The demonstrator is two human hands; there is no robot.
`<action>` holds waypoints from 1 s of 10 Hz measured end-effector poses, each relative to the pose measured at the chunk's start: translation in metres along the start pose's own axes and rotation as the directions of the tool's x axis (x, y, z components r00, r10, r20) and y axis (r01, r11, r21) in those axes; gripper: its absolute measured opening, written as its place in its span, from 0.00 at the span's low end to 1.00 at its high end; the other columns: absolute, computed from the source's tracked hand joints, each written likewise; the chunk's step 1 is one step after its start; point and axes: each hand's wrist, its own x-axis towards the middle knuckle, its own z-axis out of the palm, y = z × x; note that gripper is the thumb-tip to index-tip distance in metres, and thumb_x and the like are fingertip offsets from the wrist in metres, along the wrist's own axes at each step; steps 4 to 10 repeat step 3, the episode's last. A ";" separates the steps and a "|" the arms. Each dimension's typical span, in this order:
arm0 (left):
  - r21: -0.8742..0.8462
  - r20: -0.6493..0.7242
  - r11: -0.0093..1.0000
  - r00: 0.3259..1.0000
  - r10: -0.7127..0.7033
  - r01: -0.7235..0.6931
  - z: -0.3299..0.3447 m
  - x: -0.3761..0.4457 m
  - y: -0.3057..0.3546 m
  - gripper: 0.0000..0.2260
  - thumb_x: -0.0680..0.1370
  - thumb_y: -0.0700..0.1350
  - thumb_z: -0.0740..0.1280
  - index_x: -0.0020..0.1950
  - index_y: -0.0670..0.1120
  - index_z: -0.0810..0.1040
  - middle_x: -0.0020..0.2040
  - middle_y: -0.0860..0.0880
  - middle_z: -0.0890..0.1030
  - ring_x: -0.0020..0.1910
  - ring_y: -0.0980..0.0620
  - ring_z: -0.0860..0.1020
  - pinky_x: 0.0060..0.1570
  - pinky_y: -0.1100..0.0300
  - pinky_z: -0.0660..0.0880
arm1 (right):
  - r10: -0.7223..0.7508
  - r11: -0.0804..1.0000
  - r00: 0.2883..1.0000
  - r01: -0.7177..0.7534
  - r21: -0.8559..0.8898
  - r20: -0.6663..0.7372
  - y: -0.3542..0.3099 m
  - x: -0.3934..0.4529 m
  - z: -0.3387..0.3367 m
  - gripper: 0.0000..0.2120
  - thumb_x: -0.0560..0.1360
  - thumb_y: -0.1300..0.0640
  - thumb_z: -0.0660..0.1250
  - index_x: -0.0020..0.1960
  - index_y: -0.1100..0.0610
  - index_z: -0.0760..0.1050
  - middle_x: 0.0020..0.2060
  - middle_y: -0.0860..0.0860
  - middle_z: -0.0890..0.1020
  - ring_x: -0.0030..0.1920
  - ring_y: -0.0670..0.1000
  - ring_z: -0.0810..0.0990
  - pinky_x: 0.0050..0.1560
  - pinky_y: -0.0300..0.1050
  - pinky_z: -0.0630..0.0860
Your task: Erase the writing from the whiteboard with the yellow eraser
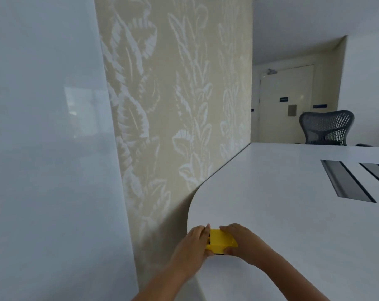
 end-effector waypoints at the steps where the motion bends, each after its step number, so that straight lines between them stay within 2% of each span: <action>1: -0.025 0.043 1.000 0.999 0.019 -0.018 0.020 -0.001 0.006 0.32 0.80 0.51 0.59 0.78 0.45 0.47 0.74 0.49 0.58 0.72 0.51 0.57 0.68 0.59 0.61 | 0.029 1.000 0.998 -0.029 0.010 0.055 0.015 -0.001 0.010 0.32 0.73 0.50 0.67 0.72 0.48 0.56 0.71 0.48 0.63 0.70 0.48 0.62 0.67 0.43 0.61; 2: -0.064 0.077 0.998 0.997 -0.014 0.019 0.021 -0.001 0.009 0.32 0.80 0.52 0.58 0.78 0.45 0.46 0.75 0.49 0.56 0.74 0.53 0.55 0.70 0.60 0.58 | 0.040 0.999 0.998 -0.041 0.027 0.039 0.017 0.000 0.016 0.31 0.73 0.49 0.66 0.72 0.48 0.56 0.71 0.48 0.63 0.70 0.48 0.62 0.68 0.42 0.61; 3: -0.076 0.076 0.997 0.997 0.009 -0.004 0.022 -0.003 0.010 0.30 0.81 0.54 0.55 0.78 0.44 0.47 0.77 0.49 0.53 0.75 0.53 0.52 0.73 0.59 0.53 | 0.050 0.999 0.997 -0.051 0.014 0.059 0.017 -0.003 0.014 0.32 0.74 0.49 0.65 0.73 0.48 0.53 0.73 0.47 0.59 0.71 0.48 0.60 0.68 0.42 0.60; 10: -0.076 0.076 0.997 0.997 0.009 -0.004 0.022 -0.003 0.010 0.30 0.81 0.54 0.55 0.78 0.44 0.47 0.77 0.49 0.53 0.75 0.53 0.52 0.73 0.59 0.53 | 0.050 0.999 0.997 -0.051 0.014 0.059 0.017 -0.003 0.014 0.32 0.74 0.49 0.65 0.73 0.48 0.53 0.73 0.47 0.59 0.71 0.48 0.60 0.68 0.42 0.60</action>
